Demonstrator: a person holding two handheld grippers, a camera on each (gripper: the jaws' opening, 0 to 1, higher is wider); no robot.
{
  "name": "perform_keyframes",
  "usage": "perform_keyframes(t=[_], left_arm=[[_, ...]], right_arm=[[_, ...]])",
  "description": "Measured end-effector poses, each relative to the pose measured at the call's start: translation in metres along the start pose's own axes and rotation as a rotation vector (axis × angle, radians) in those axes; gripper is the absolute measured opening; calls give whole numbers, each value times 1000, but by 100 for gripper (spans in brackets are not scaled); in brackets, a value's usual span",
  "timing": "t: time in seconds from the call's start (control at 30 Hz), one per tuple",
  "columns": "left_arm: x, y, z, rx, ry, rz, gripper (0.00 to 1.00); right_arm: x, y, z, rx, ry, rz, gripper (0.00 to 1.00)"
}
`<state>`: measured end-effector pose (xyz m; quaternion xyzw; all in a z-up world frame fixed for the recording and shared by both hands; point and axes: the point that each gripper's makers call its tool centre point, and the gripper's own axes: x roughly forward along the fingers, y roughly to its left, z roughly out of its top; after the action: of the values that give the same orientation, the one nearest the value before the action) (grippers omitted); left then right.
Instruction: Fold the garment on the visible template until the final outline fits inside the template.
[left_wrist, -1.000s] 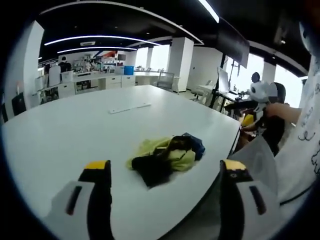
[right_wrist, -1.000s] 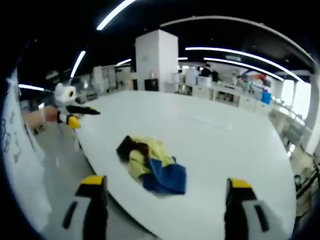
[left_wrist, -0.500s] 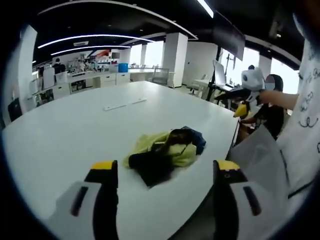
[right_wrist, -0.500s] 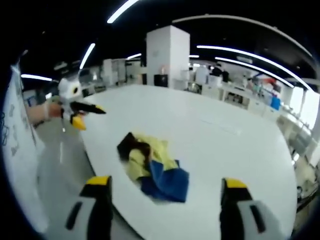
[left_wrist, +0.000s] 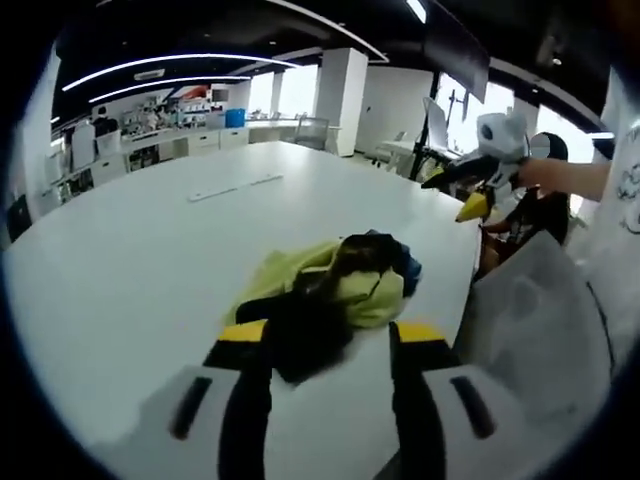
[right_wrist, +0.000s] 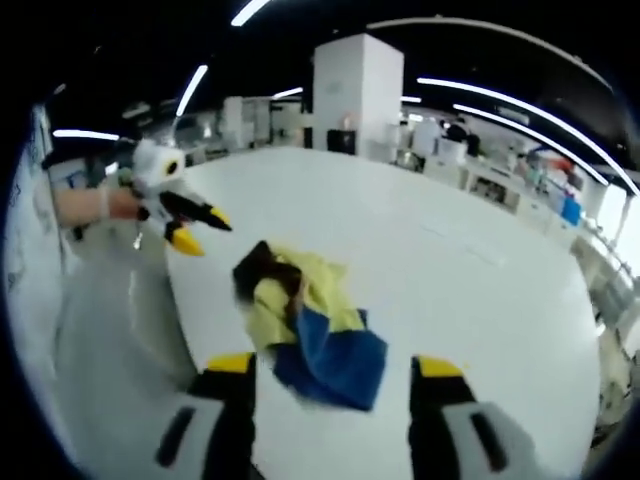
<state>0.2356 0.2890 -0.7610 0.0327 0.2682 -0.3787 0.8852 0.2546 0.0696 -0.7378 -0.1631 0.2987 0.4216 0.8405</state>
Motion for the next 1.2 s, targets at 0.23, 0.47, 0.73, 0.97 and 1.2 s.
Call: perform_keyframes(t=[0.23,0.47,0.73,0.97,1.2], left_arm=[[13,-2,-8,-29,42,-12,32],[31,6,-17,-1,77,23,26],[45,10,-22,-43,86,40,21],[56,14,-30,-66,104,52,18],[64,19,-35,-79,115,68,13]], right_arm=[[25,12,-11,-8,32,54,34],[48,20,-21,-24,61,63,23],[62,18,-21,-28,64,73,17],[69,18,-29,-24,87,71,12],[79,18,-37,-22,101,53,5]])
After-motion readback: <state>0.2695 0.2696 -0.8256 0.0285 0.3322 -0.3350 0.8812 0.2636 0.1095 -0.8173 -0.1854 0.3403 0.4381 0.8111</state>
